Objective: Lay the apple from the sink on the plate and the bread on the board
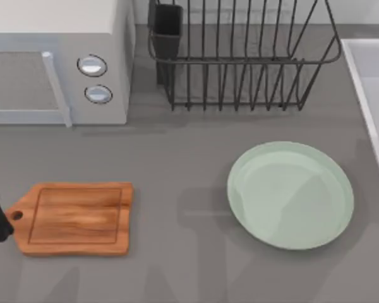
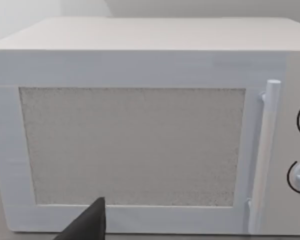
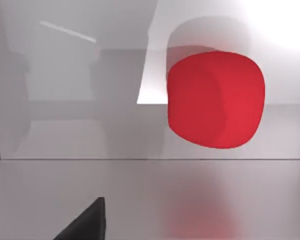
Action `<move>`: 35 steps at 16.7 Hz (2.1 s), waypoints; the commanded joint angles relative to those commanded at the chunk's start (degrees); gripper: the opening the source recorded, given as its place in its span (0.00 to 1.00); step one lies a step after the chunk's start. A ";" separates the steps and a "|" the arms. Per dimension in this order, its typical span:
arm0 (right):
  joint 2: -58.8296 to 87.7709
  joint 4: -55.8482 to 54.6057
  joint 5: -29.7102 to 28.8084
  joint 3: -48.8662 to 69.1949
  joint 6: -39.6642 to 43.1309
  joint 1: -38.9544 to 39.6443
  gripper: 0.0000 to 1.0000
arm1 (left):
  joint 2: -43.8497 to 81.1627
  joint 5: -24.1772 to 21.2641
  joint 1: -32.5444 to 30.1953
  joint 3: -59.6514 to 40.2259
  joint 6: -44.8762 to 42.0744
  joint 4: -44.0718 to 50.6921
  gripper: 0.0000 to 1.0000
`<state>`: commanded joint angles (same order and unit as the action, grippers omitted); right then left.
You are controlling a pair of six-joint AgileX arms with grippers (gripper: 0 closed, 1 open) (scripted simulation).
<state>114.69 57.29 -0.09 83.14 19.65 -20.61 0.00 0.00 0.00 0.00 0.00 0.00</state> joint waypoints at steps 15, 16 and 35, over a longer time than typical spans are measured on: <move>13.82 -19.80 -0.12 -5.98 0.06 -0.15 1.00 | 0.00 0.00 0.00 0.00 0.00 0.00 1.00; 15.62 -22.69 -0.13 -7.08 0.02 -0.16 1.00 | 0.00 0.00 0.00 0.00 0.00 0.00 1.00; 19.78 -28.21 -0.17 -9.58 -0.06 -0.19 0.10 | 0.00 0.00 0.00 0.00 0.00 0.00 1.00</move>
<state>134.47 29.09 -0.26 73.56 19.59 -20.81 0.00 0.00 0.00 0.00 0.00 0.00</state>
